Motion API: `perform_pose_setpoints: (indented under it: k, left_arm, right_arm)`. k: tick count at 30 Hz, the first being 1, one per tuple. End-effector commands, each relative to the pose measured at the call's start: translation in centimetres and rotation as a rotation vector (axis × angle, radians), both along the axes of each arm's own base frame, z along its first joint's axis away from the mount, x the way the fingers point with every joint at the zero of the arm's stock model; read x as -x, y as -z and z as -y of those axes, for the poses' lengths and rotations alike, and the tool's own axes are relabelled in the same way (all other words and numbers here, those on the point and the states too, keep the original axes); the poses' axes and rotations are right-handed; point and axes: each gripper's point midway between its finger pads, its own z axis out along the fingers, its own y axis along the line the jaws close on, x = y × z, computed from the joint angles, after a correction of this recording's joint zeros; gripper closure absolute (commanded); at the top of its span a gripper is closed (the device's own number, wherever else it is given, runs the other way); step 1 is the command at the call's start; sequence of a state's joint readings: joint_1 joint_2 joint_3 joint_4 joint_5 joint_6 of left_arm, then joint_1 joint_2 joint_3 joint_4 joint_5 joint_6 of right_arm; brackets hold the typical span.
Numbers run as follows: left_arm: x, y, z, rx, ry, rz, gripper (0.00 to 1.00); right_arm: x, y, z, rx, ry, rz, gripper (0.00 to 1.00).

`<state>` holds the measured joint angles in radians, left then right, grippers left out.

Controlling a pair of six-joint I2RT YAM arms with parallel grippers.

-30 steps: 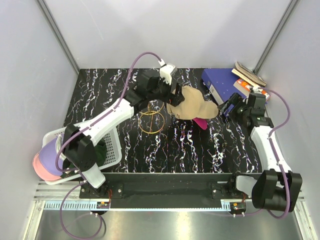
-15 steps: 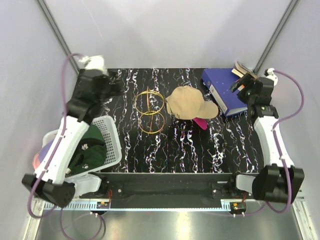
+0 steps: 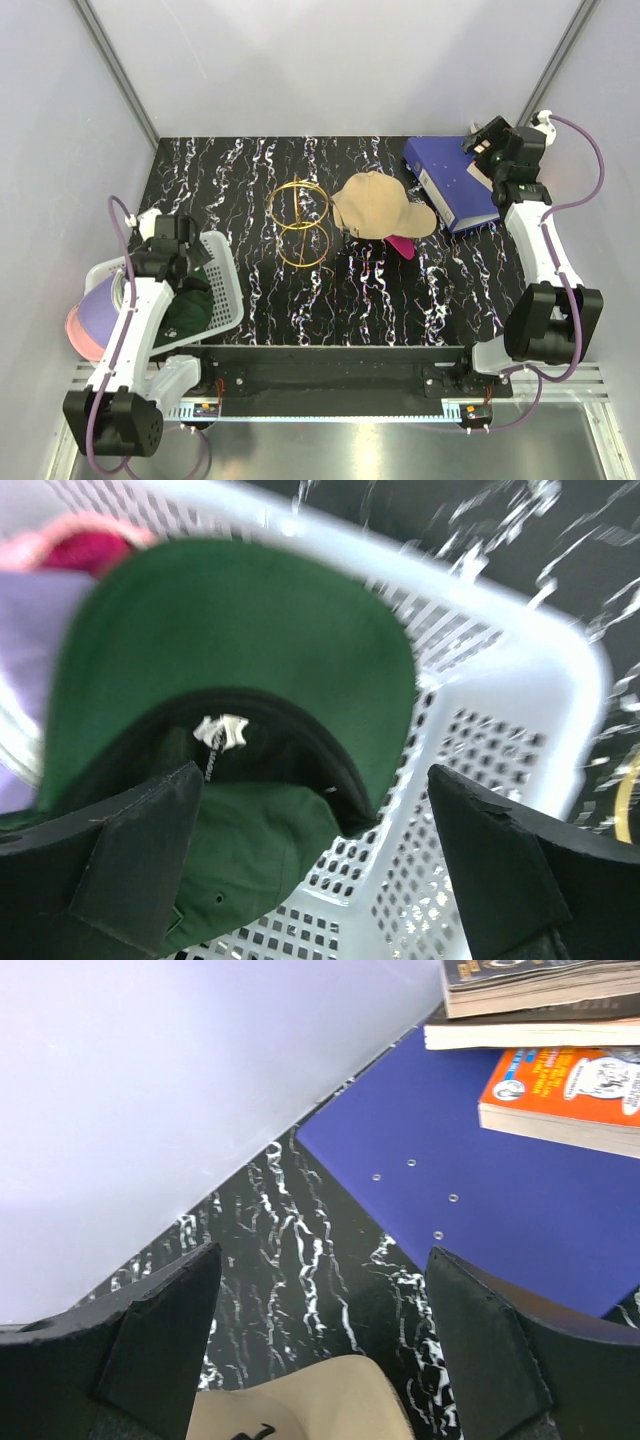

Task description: Stack the hats

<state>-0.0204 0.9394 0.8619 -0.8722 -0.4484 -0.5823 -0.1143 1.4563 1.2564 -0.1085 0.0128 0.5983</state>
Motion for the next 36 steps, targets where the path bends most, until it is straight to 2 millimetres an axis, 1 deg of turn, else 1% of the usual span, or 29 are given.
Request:
perform_pose_setpoints:
  k: [1, 3, 4, 7, 10, 12, 13, 14, 15, 16, 17, 19, 20, 21, 22, 23, 24, 25, 26, 27, 28, 29, 30, 32, 33, 35, 36]
  left_arm:
    - [-2.2, 1.5, 0.4, 0.035, -0.012, 0.051, 0.05]
    - [-2.5, 2.5, 0.8, 0.053, 0.008, 0.041, 0.07]
    - [-3.0, 2.8, 1.0, 0.059, 0.018, 0.046, 0.09]
    - [-3.5, 3.7, 1.6, 0.079, 0.048, 0.050, 0.12]
    - [-3.6, 4.8, 1.5, 0.073, 0.057, 0.030, 0.15]
    - [-3.6, 5.5, 1.5, 0.070, 0.064, 0.008, 0.25]
    - [-3.5, 5.6, 1.5, 0.068, 0.069, 0.001, 0.33]
    - [-3.6, 5.6, 1.6, 0.068, 0.077, 0.000, 0.46]
    - [-3.6, 5.4, 1.5, 0.061, 0.079, -0.001, 0.54]
    - [-3.3, 5.4, 1.3, 0.053, 0.074, -0.006, 0.59]
    - [-3.3, 5.0, 1.0, 0.037, 0.063, 0.008, 0.68]
    - [-3.1, 4.7, 0.8, 0.028, 0.060, 0.008, 0.74]
    - [-3.2, 4.2, 0.9, 0.028, 0.062, 0.018, 0.78]
    - [-2.9, 3.9, 0.9, 0.029, 0.065, 0.015, 0.85]
    - [-2.8, 3.7, 1.0, 0.033, 0.070, 0.016, 0.90]
    - [-2.7, 3.3, 1.0, 0.033, 0.073, 0.022, 0.94]
    - [-2.4, 2.7, 1.0, 0.033, 0.073, 0.033, 1.00]
    - [-2.2, 2.3, 1.1, 0.035, 0.075, 0.042, 1.00]
    - [-2.2, 1.8, 1.1, 0.034, 0.088, 0.053, 1.00]
    - [-2.0, 0.8, 1.3, 0.035, 0.101, 0.083, 1.00]
    - [-1.9, 0.3, 1.6, 0.046, 0.118, 0.098, 1.00]
    - [-1.9, -0.4, 1.7, 0.042, 0.139, 0.113, 1.00]
    - [-1.8, -2.2, 1.8, 0.041, 0.152, 0.157, 1.00]
    - [-1.6, -3.7, 2.2, 0.043, 0.189, 0.191, 1.00]
    - [-1.6, -5.3, 2.7, 0.053, 0.221, 0.240, 1.00]
    - [-1.5, -6.5, 3.4, 0.053, 0.286, 0.270, 1.00]
    - [-1.4, -7.4, 4.2, 0.074, 0.325, 0.297, 1.00]
  right_arm:
    - [0.0, -2.3, -0.9, -0.040, -0.032, 0.091, 0.10]
    - [0.3, -2.4, -1.0, -0.040, -0.039, 0.094, 0.10]
    - [0.6, -2.7, -1.1, -0.040, -0.042, 0.100, 0.10]
    - [1.0, -3.0, -1.4, -0.036, -0.057, 0.107, 0.10]
    - [1.3, -3.3, -1.6, -0.043, -0.068, 0.114, 0.10]
    - [1.5, -3.4, -1.8, -0.046, -0.073, 0.114, 0.10]
    - [1.5, -3.6, -1.8, -0.046, -0.073, 0.117, 0.10]
    - [1.5, -3.8, -1.8, -0.046, -0.076, 0.121, 0.10]
    - [1.5, -4.0, -1.9, -0.044, -0.080, 0.126, 0.10]
    - [1.5, -4.1, -1.9, -0.046, -0.083, 0.126, 0.10]
    - [1.5, -4.2, -2.0, -0.048, -0.084, 0.128, 0.10]
    - [1.3, -4.6, -2.1, -0.058, -0.089, 0.134, 0.10]
    - [1.2, -4.7, -2.2, -0.061, -0.091, 0.138, 0.10]
    - [1.1, -5.2, -2.3, -0.068, -0.099, 0.147, 0.10]
    - [1.0, -5.5, -2.4, -0.070, -0.104, 0.152, 0.11]
    - [0.9, -6.3, -2.5, -0.069, -0.110, 0.170, 0.11]
    - [0.8, -6.6, -2.5, -0.072, -0.113, 0.175, 0.11]
    - [0.7, -7.0, -2.6, -0.072, -0.116, 0.182, 0.11]
    - [0.7, -8.3, -2.8, -0.065, -0.130, 0.209, 0.11]
    - [0.5, -8.7, -2.9, -0.062, -0.139, 0.216, 0.11]
    - [0.5, -9.2, -3.0, -0.060, -0.147, 0.227, 0.11]
    - [0.5, -10.4, -3.3, -0.057, -0.163, 0.250, 0.11]
    - [0.3, -10.7, -3.4, -0.057, -0.170, 0.258, 0.11]
    - [0.2, -12.3, -3.8, -0.067, -0.190, 0.289, 0.11]
    - [0.2, -12.6, -3.9, -0.073, -0.194, 0.297, 0.11]
    - [0.1, -13.6, -4.2, -0.087, -0.208, 0.319, 0.11]
    - [0.0, -13.9, -4.3, -0.089, -0.211, 0.325, 0.11]
